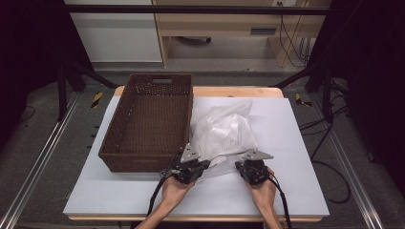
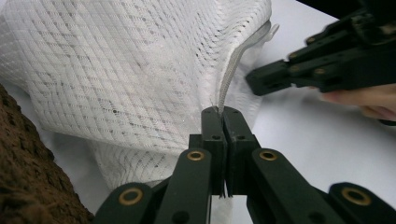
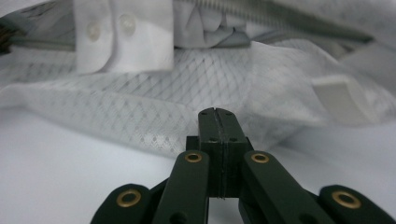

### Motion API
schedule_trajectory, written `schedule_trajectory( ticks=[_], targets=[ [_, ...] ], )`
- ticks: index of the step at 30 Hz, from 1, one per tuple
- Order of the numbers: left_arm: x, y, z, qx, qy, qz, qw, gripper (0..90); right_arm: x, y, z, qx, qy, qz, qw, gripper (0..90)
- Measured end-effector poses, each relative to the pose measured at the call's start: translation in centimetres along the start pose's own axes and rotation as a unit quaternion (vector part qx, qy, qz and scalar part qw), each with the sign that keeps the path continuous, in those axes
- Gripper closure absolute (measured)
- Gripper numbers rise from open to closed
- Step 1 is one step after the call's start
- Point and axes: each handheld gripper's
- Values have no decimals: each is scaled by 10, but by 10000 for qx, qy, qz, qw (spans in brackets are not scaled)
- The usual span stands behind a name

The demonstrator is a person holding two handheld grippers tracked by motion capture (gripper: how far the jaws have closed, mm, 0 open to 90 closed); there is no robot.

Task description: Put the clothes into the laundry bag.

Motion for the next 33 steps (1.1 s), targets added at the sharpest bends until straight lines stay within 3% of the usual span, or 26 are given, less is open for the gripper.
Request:
schedule_trajectory(
  ticks=[5,9,12,17,20,24,26,28,29,33],
  targets=[
    [0,-1,1,-8,17,6,10000,879,22,0,-15,-276,32,-55,9996,900],
    [1,-1,-2,-9,-1,28,10000,879,34,7,-20,-278,120,-197,9993,900],
    [1,-2,-2,-2,27,45,10000,879,41,9,-23,-326,28,-163,9993,874],
    [2,-3,2,6,74,49,10000,878,27,16,-28,-343,-568,-202,9976,466],
    [2,-2,2,11,73,30,10000,878,8,24,-20,-518,-590,-289,9965,409],
    [3,-1,-2,-5,5,20,10000,878,-13,38,5,-581,-239,-315,9975,385],
    [3,0,-4,0,-4,6,10000,878,-19,45,20,-540,28,-331,9980,466],
    [3,0,-5,-7,-20,2,10000,878,-20,48,22,-472,-152,-412,9979,626],
    [3,1,-5,-11,-30,-1,10000,878,-21,47,22,-549,-179,-428,9974,817],
    [1,1,-8,4,-83,-21,10000,878,-27,44,13,-544,-717,-397,9951,869]
  ],
)
Point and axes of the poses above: each handheld gripper's, and its own axes: z roughly forward along the jaws, x roughly out of its underside, y roughly to its left, and after that the axes turned 15 degrees about y, right-handed
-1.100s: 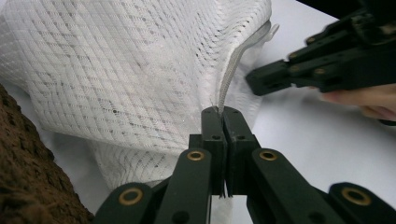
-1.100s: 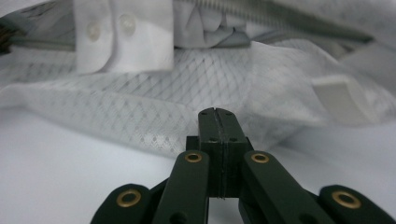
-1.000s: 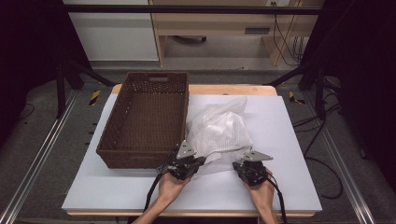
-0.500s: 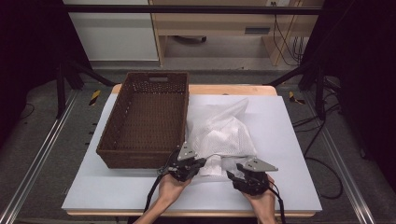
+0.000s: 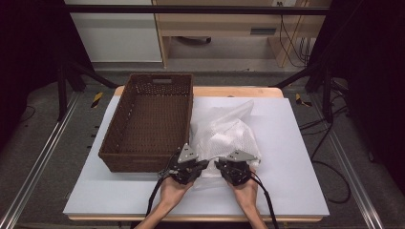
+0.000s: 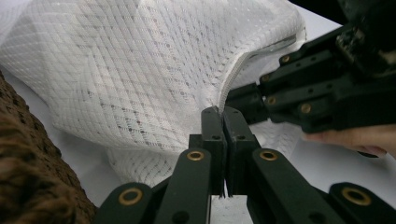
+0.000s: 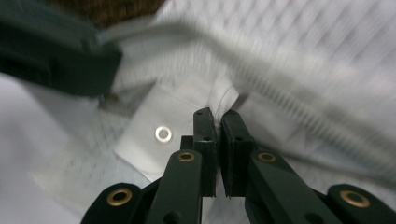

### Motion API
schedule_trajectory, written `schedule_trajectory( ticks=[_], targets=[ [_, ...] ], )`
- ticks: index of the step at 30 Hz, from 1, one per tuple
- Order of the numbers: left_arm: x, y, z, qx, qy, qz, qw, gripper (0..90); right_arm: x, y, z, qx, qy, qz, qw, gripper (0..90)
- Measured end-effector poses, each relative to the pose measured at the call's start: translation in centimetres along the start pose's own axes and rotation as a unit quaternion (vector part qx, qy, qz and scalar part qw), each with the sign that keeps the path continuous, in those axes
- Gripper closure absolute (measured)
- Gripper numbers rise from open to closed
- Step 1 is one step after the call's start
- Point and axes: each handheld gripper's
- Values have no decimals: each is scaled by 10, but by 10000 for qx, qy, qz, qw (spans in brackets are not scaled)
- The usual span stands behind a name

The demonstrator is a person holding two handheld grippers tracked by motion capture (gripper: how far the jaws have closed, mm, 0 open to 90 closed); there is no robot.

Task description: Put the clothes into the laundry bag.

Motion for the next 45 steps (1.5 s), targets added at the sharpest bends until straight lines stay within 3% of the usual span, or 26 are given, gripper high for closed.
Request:
schedule_trajectory(
  ticks=[5,8,10,12,16,21,23,25,29,34,37,39,41,44,45],
  targets=[
    [-2,-2,-6,27,-94,42,9999,878,-12,-13,3,259,-378,409,9981,873],
    [-2,-5,-8,26,-122,77,9999,878,-17,-19,7,682,-696,654,9931,871],
    [-2,-5,-7,36,-97,91,9999,878,-19,-19,12,994,-681,674,9904,868],
    [-2,-5,-5,32,-72,72,9999,878,-20,-20,19,1108,-526,613,9906,862],
    [0,-2,1,57,6,23,10000,878,-18,-23,22,886,-316,560,9940,773],
    [0,-2,3,47,17,18,10000,878,-10,-17,5,536,-193,327,9978,475],
    [0,-2,4,54,3,21,10000,878,-4,-16,-4,543,-98,163,9983,433],
    [0,-3,4,54,16,25,10000,878,2,-16,-11,515,39,184,9985,408],
    [0,-3,7,40,56,42,10000,878,8,-18,-15,417,221,198,9987,462],
    [0,-3,7,48,57,18,10000,878,4,-11,1,254,488,223,9982,496],
    [0,-3,6,47,48,16,10000,878,-1,-6,12,311,655,134,9973,692],
    [0,-3,5,51,48,23,10000,878,-6,-6,17,200,586,240,9978,865],
    [0,-3,4,65,36,23,10000,878,-15,-4,21,258,528,301,9978,884],
    [0,-4,1,63,-23,38,10000,878,-24,-4,27,408,166,432,9981,890],
    [-1,-5,-1,61,-35,44,10000,878,-26,-5,29,613,5,481,9970,890]
  ],
)
Point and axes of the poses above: each handheld gripper's, and its own axes: z roughly forward along the jaws, x roughly out of its underside, y roughly to its left, and after that the axes turned 15 degrees about y, right-handed
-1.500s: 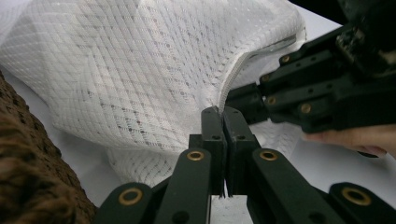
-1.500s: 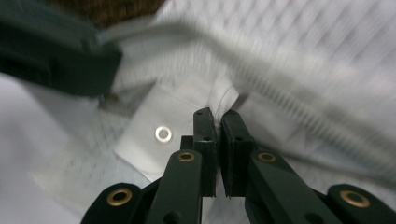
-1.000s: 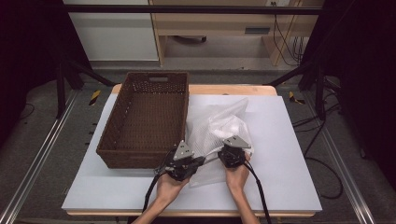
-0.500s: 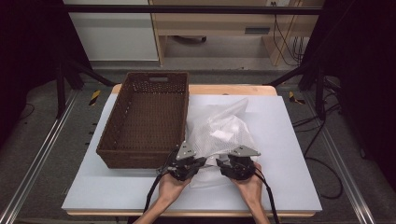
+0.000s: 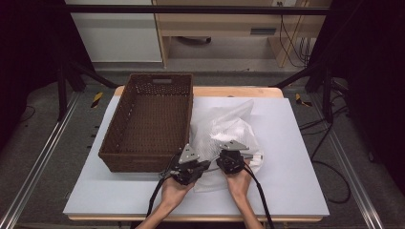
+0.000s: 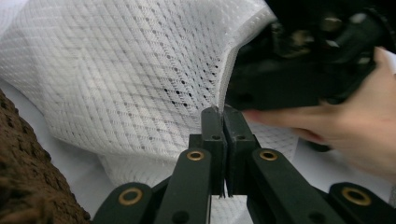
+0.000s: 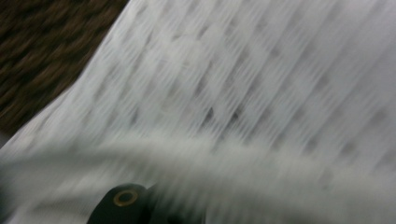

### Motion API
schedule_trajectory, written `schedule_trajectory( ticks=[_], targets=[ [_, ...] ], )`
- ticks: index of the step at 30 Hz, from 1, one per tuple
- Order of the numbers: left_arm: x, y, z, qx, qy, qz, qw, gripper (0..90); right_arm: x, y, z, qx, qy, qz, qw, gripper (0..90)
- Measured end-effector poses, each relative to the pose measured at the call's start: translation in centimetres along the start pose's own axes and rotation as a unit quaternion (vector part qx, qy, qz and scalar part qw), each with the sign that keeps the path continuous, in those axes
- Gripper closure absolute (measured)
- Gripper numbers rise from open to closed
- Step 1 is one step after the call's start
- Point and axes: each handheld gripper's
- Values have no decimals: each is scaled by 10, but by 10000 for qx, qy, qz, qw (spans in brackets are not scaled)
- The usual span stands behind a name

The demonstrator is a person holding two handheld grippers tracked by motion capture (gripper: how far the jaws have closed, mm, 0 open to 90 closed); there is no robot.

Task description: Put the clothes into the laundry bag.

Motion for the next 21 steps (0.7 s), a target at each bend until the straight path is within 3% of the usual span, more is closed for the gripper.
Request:
schedule_trajectory(
  ticks=[2,4,6,8,11,13,15,18,21],
  targets=[
    [0,0,-1,-3,-9,1,10000,878,-1,-3,8,182,-49,175,9997,889],
    [1,2,0,-12,-4,-12,10000,878,-2,-6,12,164,12,276,9995,875],
    [1,4,1,-9,22,-49,10000,878,-1,-4,8,124,-10,212,9997,773],
    [2,5,2,-20,36,-64,10000,878,3,-2,-1,-55,16,77,10000,607],
    [2,5,3,-12,32,-71,10000,876,17,-2,-19,-111,24,-123,9999,527],
    [2,5,4,-19,38,-50,10000,875,27,-5,-32,-101,14,-226,9997,524],
    [3,4,7,-12,81,-40,10000,874,39,-12,-51,-250,-37,-272,9993,530],
    [4,2,14,18,181,21,9998,866,53,-24,-76,-178,-192,-272,9993,567],
    [5,1,22,19,300,86,9995,821,63,-42,-95,165,-317,-142,9993,579]
  ],
)
Point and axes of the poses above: each handheld gripper's, and its own axes: z roughly forward along the jaws, x roughly out of its underside, y roughly to its left, and after that the axes turned 15 degrees about y, right-handed
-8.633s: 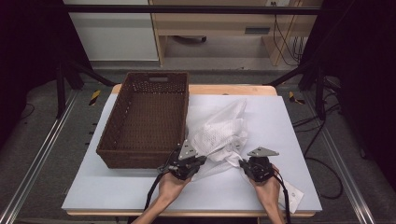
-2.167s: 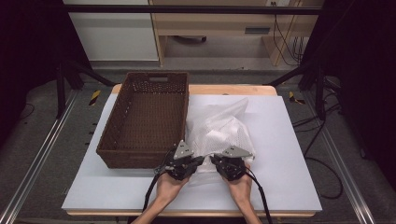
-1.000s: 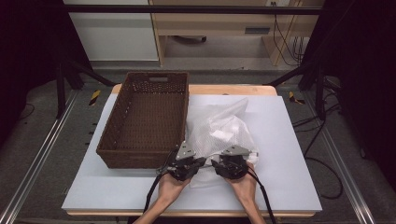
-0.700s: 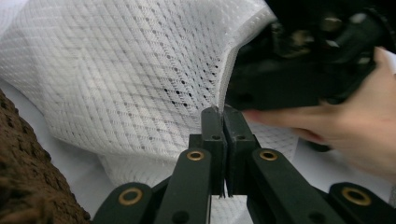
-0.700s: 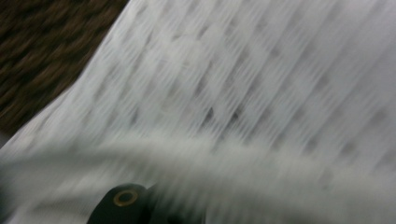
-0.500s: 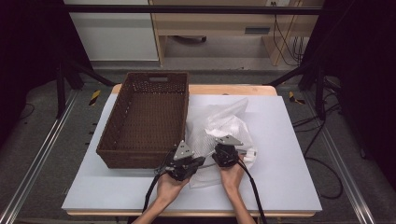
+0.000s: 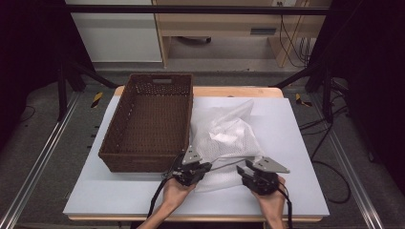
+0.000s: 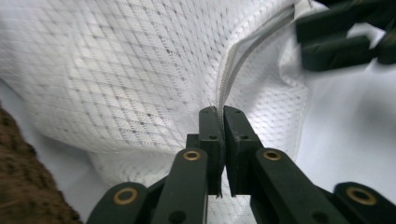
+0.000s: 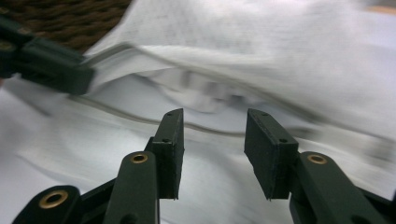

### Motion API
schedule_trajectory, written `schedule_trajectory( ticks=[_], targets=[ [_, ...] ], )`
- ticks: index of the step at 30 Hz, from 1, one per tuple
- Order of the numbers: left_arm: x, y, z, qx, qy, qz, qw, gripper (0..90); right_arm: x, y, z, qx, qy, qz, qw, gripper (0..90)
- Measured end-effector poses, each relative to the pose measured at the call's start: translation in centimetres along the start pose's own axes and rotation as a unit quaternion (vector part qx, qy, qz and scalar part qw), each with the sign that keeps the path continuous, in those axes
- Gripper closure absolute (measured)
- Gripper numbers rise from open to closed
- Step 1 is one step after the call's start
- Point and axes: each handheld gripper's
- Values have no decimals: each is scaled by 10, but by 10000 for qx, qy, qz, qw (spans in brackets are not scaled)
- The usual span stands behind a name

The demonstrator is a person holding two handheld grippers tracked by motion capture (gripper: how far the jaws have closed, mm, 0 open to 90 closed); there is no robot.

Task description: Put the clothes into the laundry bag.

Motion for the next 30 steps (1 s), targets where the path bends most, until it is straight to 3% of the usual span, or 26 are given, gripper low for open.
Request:
schedule_trajectory(
  ticks=[2,5,8,10,11,13,16,19,22,25,27,30],
  targets=[
    [0,-2,7,8,155,37,9999,731,3,-15,-5,267,-42,172,9995,575],
    [2,-6,10,-64,306,63,9995,588,6,-38,6,418,260,496,9976,583],
    [9,-9,0,-64,211,11,9998,525,13,-49,21,644,792,527,9934,723],
    [17,-10,-10,-111,152,-53,9998,504,19,-53,24,761,969,487,9912,785],
    [23,-10,-13,-136,147,-106,9997,503,22,-56,21,679,938,509,9920,848],
    [35,-7,-19,-150,177,-206,9995,497,25,-60,16,742,1074,554,9899,845],
    [51,0,-21,-164,176,-451,9987,494,25,-65,5,568,795,692,9928,748],
    [56,5,-14,-188,227,-624,9976,495,19,-66,3,456,475,804,9946,632],
    [55,5,-6,-207,210,-673,9973,490,15,-64,18,252,610,767,9949,589],
    [55,1,-3,-303,154,-626,9975,512,17,-60,31,379,894,648,9932,610],
    [56,-1,-2,-474,151,-665,9965,580,19,-56,31,503,810,571,9938,635],
    [55,-1,-1,-658,151,-780,9947,696,20,-52,30,519,827,579,9935,778]
  ],
)
Point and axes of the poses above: each handheld gripper's, and its own axes: z roughly forward along the jaws, x roughly out of its underside, y roughly to its left, and after that the axes turned 15 degrees about y, right-handed
